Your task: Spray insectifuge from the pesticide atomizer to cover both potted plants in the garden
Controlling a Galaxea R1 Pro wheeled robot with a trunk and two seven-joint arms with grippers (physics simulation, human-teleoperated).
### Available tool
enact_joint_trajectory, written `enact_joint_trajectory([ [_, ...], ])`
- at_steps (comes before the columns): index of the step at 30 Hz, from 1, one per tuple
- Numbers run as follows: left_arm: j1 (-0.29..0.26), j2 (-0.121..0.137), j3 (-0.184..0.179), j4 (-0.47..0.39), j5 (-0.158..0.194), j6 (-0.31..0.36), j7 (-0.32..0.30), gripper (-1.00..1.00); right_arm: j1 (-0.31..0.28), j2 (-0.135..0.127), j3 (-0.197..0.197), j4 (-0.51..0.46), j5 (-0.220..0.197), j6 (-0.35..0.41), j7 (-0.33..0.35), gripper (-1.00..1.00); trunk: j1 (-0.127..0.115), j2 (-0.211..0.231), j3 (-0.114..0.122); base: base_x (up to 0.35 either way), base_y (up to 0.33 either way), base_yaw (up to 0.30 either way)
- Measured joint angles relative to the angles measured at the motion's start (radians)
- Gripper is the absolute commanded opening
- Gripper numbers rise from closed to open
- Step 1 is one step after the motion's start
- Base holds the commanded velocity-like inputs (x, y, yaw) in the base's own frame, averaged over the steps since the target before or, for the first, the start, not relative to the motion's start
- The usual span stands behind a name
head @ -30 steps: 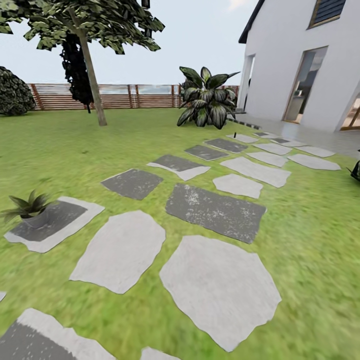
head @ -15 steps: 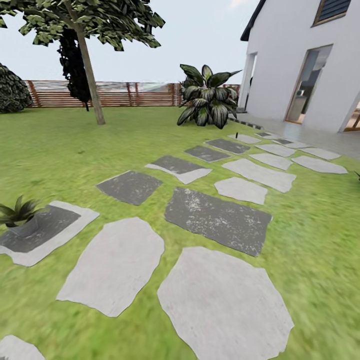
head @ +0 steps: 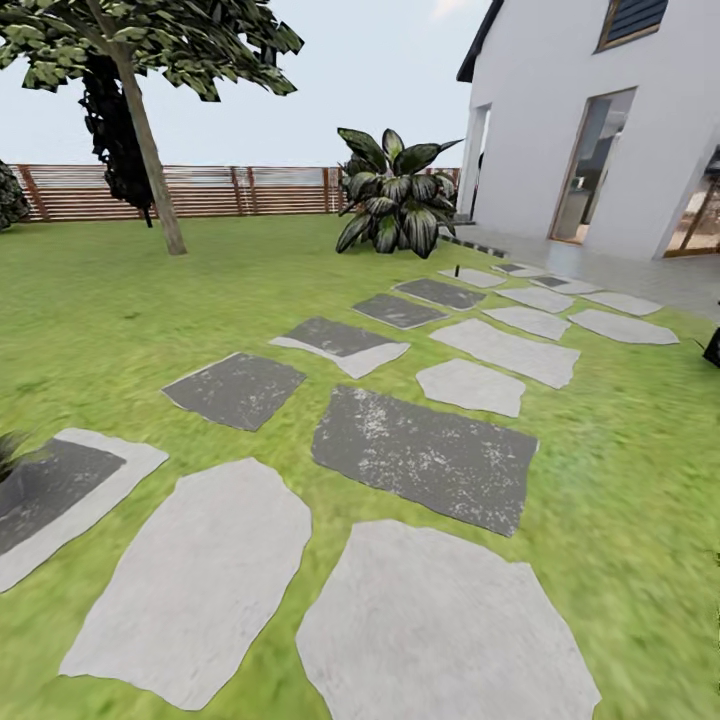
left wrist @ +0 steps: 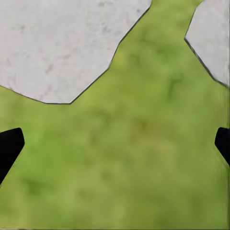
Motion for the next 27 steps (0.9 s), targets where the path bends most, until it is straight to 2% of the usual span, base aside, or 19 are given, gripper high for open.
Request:
enact_joint_trajectory([
  [27,0.0,0.0,0.0,0.0,0.0,0.0,0.0,1.0,0.0,-0.002,0.002,0.004,0.003,0.0,0.0,1.0,0.0,0.0,0.0,0.333,0.0,-0.014],
])
